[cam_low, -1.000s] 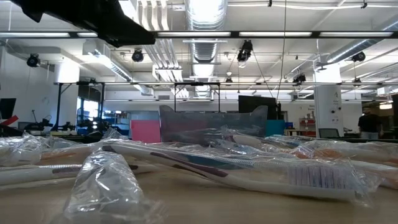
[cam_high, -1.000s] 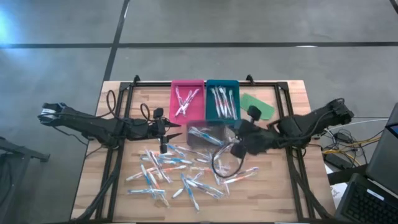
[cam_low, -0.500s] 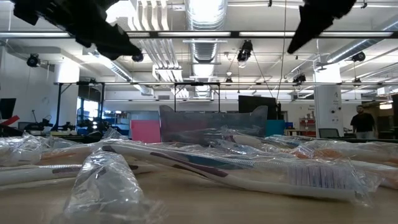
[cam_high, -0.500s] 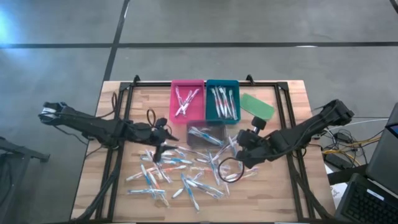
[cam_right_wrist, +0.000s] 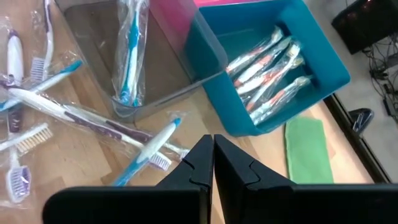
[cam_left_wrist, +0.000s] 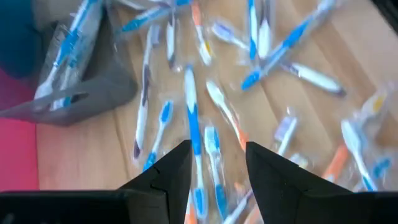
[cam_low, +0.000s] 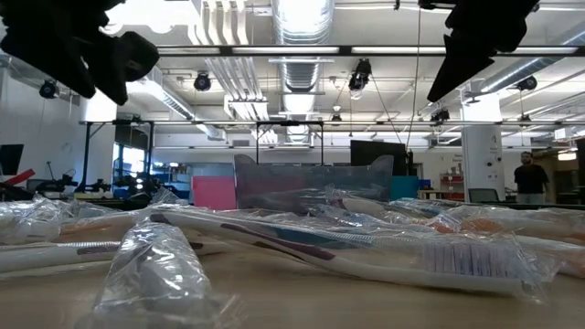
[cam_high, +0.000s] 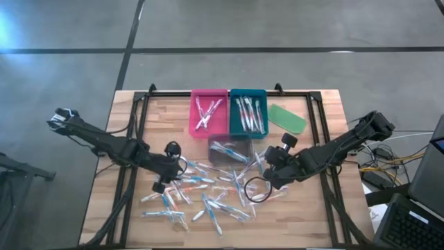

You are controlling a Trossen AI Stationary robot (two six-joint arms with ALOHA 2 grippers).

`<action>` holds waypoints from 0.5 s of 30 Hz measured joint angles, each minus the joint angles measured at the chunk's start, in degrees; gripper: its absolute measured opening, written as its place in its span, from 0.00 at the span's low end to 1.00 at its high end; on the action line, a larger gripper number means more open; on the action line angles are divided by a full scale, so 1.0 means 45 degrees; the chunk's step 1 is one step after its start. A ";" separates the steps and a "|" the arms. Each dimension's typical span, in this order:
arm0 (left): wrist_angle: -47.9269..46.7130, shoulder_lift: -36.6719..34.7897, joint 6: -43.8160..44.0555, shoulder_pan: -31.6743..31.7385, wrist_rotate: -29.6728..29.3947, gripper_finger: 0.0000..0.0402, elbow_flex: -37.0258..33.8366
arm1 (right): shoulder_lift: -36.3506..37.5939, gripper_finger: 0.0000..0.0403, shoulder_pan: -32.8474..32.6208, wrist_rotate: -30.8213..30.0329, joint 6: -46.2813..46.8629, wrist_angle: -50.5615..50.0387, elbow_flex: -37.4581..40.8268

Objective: Pick & Place Toothbrushes
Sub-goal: Put the purple toothbrush into the pink bin

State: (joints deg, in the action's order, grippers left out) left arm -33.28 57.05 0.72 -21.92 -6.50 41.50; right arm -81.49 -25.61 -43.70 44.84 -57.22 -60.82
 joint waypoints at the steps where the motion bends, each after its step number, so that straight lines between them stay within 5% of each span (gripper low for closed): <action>1: -0.0198 0.0027 -0.0141 -0.0043 -0.0004 0.39 0.0050 | 0.0000 0.02 0.0000 0.0000 0.0000 0.0003 -0.0012; 15: -0.0947 0.0802 -0.0477 -0.0047 0.0626 0.39 0.0053 | 0.0000 0.02 0.0000 -0.0005 -0.0335 0.0294 -0.0212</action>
State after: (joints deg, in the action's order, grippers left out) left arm -37.54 60.66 -1.43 -22.13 -3.68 41.74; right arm -81.49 -25.61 -43.72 43.33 -55.90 -61.78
